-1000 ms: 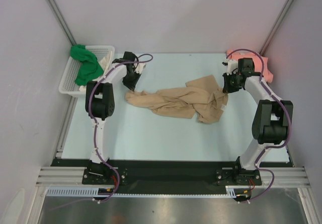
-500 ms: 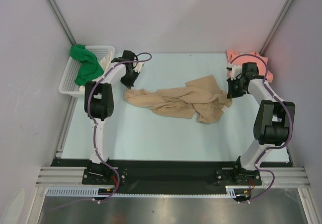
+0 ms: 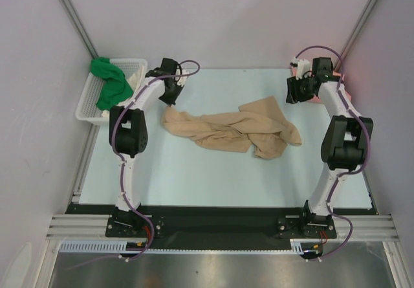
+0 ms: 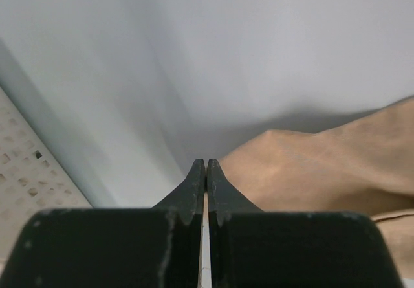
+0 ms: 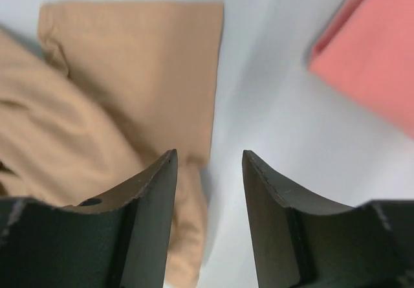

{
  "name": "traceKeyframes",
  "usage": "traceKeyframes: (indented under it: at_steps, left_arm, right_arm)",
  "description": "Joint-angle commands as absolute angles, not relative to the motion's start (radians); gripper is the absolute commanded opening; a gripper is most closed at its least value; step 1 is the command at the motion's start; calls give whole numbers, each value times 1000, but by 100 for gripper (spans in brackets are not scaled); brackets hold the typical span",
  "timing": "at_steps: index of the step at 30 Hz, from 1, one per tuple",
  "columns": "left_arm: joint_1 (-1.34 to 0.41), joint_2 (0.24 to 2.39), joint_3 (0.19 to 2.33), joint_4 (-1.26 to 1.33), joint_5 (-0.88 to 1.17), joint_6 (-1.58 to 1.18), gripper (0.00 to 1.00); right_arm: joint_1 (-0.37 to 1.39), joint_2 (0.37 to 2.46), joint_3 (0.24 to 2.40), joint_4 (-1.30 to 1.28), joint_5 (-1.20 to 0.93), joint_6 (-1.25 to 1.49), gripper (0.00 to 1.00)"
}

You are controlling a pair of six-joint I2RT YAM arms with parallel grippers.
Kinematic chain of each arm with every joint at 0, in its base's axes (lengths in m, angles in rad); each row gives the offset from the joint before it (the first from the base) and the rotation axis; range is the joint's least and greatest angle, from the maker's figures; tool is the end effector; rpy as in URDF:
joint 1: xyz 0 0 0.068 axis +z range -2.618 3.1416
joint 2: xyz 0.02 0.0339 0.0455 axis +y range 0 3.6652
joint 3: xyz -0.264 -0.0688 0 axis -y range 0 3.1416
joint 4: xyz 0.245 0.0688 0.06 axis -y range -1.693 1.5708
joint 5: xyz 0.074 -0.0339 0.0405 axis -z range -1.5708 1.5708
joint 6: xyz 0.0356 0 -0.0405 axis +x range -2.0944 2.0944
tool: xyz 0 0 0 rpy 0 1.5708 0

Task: Fold and stack the t-shirts
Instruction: Flatten the tshirt out

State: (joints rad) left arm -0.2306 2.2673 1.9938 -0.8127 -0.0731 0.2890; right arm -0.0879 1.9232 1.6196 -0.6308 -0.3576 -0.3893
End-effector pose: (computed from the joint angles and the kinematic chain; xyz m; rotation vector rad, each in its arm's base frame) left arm 0.4800 -0.1100 0.2107 0.6593 2.5740 0.1163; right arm 0.4261 -0.0250 0.2590 -0.5086 2.3845 0.2379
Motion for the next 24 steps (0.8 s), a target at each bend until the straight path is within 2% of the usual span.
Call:
traceKeyframes:
  at_steps: [1,5,9,16,24]
  left_arm:
    - [-259,2188,1993,-818,-58,298,0]
    - [-276,2149,1950,-813,-52,278,0]
    - [-291,2097,1889,-802,-54,264,0]
    - [-298,2066,1750,-782,-49,238,1]
    - [-340,2102,1776,-792,-60,245,0]
  right_arm:
    - [-58,2063,1751,-617,-388,-394,49]
    - [-63,2188,1842,-618,-497,-413,45]
    - [-64,2316,1971,-615,-500,-394,42]
    - [-43,2405,2071,-594,-474,-388,42]
    - [-15,2474,2114,-592,-459,-370,41]
